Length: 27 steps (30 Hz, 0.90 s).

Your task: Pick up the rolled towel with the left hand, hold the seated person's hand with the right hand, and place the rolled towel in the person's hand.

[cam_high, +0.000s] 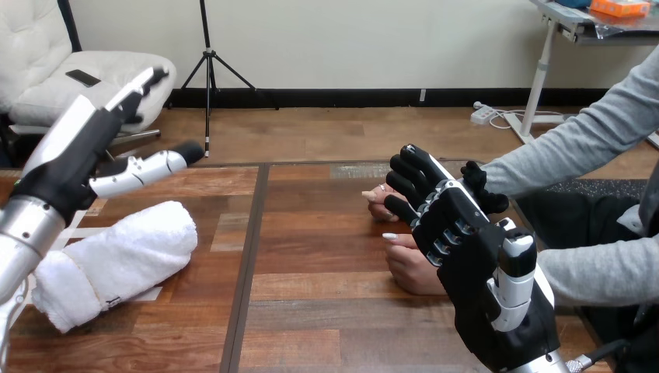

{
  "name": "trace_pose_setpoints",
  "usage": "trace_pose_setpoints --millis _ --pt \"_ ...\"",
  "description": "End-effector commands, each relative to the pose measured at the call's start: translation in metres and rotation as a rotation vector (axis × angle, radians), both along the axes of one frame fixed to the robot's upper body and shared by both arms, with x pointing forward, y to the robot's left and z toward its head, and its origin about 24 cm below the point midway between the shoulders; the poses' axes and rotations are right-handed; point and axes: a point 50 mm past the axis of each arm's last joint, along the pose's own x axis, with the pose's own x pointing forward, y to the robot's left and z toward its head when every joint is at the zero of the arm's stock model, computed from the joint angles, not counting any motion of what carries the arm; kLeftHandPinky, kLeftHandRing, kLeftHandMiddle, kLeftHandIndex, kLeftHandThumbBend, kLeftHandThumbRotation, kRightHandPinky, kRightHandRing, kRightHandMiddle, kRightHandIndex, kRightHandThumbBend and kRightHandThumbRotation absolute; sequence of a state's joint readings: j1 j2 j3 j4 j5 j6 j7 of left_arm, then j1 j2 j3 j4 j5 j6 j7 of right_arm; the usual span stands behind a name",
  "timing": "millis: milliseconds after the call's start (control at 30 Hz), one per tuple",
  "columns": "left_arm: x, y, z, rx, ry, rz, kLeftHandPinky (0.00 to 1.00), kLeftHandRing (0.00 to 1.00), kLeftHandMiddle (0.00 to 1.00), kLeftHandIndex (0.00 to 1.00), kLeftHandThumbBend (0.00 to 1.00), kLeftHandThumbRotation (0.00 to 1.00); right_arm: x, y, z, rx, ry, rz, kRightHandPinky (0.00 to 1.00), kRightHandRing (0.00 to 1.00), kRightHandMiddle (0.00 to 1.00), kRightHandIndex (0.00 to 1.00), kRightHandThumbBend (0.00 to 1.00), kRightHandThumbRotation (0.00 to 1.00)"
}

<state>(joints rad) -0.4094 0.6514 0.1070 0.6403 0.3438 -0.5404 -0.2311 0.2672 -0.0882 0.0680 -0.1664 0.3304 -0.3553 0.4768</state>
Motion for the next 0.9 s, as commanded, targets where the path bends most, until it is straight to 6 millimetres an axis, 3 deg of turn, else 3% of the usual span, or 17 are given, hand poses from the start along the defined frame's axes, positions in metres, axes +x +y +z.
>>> trace_pose_setpoints --millis 0,267,400,867 --pt "0.017 0.001 0.022 0.134 -0.036 0.026 0.79 0.90 0.93 0.94 0.79 0.68 0.010 -0.001 0.019 0.008 -0.110 0.004 0.99 0.96 0.94 0.92 0.99 1.00" --pt "0.024 0.004 0.015 0.274 0.003 0.078 0.72 0.86 0.91 0.93 0.91 0.55 0.011 -0.001 0.019 0.013 -0.112 0.000 0.99 0.95 0.93 0.91 0.99 1.00" --pt "0.026 0.006 0.012 0.318 0.033 0.098 0.74 0.88 0.92 0.95 0.96 0.45 0.011 -0.002 0.020 0.011 -0.112 -0.004 0.99 0.95 0.93 0.91 1.00 1.00" --pt "0.032 0.017 0.000 0.381 0.112 0.189 0.79 0.92 0.94 0.96 1.00 0.29 0.011 -0.002 0.020 0.013 -0.117 -0.009 0.99 0.94 0.93 0.91 1.00 1.00"
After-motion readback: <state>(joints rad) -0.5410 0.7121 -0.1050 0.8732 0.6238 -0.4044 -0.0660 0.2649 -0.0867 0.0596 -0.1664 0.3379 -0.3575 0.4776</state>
